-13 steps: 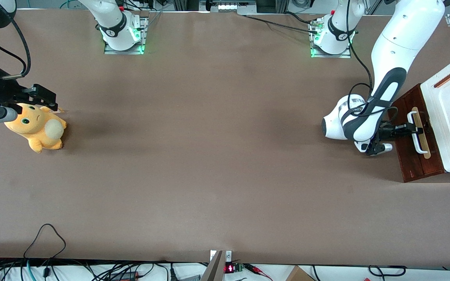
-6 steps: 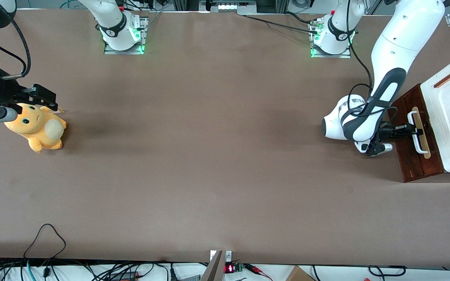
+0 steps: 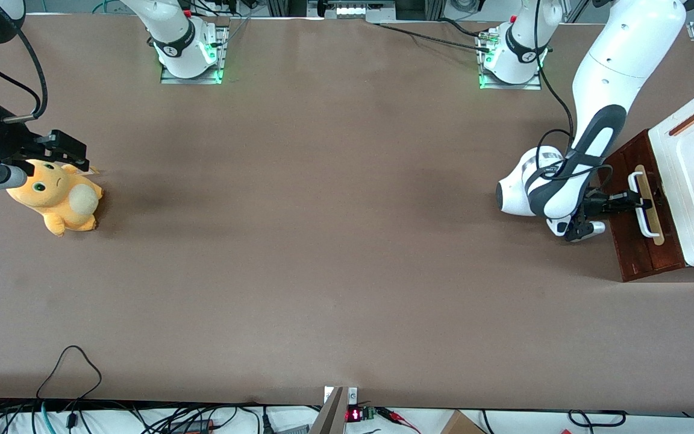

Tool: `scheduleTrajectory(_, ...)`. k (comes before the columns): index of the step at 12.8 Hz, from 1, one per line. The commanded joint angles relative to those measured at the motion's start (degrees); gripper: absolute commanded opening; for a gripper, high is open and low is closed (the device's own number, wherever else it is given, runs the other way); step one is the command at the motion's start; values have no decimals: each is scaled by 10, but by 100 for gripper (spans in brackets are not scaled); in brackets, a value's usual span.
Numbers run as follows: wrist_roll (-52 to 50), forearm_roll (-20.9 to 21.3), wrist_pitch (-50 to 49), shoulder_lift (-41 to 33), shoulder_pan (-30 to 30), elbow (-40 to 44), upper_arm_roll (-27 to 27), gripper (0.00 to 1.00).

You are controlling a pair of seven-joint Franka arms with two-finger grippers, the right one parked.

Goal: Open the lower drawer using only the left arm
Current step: 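Close the left gripper around the white bar handle, then pull the handle away from the cabinet with the left gripper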

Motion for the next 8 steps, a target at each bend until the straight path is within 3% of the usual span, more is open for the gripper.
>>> scheduleTrajectory(1,15,15,-11,7,-5,18,-29,0)
scheduleTrajectory(8,17,10,-15,18,-33,27,-85,0)
